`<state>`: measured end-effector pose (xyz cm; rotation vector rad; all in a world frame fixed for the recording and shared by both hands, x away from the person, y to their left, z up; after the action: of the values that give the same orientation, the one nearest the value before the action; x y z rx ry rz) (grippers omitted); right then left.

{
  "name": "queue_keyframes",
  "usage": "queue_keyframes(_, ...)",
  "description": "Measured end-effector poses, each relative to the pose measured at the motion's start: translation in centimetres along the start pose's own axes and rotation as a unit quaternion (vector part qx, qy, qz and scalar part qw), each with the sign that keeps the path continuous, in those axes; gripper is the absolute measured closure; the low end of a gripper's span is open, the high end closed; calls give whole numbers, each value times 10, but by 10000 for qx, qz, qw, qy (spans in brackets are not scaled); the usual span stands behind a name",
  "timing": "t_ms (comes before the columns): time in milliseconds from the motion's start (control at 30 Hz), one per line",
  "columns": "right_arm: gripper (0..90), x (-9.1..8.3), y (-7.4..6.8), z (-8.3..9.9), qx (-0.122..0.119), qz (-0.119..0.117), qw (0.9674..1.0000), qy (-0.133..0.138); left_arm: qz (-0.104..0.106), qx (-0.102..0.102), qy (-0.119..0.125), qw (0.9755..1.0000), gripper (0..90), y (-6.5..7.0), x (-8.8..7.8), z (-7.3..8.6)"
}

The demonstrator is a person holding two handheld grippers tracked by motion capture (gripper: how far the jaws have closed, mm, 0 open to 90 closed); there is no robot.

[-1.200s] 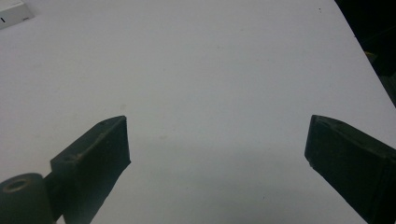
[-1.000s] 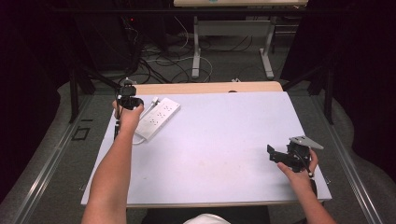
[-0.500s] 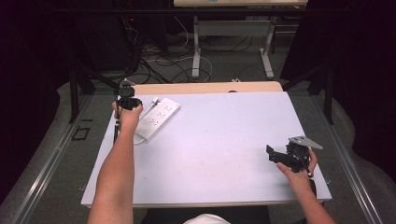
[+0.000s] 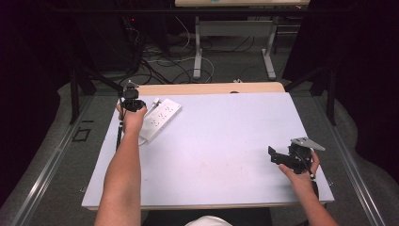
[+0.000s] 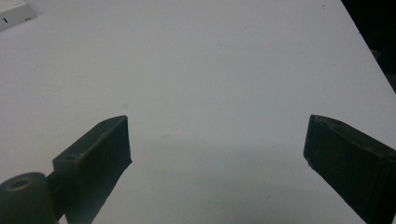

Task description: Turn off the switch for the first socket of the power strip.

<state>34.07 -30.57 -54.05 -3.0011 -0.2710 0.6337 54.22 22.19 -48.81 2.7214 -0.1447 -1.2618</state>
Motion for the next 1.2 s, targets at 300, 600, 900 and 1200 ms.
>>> queue_keyframes(300, 69, -2, 2, -1, 9, -64, 9999, -128, -3, 30, -93, 10000, 900, 2, 4, 2)
queue_keyframes(600, 68, -3, 2, -1, 51, -62, 9999, -120, 4, 113, -155, 9998, 900, 6, 8, 3)
queue_keyframes(900, 68, -4, 4, -2, 47, -49, 9999, -141, -8, 102, -195, 9998, 900, 9, 15, 5)
queue_keyframes(1200, 69, -4, 4, -2, 56, -54, 9999, -100, -2, 110, -233, 9997, 900, 13, 21, 7)
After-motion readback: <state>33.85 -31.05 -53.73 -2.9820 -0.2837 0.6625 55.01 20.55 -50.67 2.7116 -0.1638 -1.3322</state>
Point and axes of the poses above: each handheld gripper's, and its own axes: x roughly forward along the jaws, z roughly out of its underside, y roughly to its right, the point moved 1 cm from there along x, roughly forward along the jaws, and after that the axes turned 6 degrees about y, right-handed, at the moved point
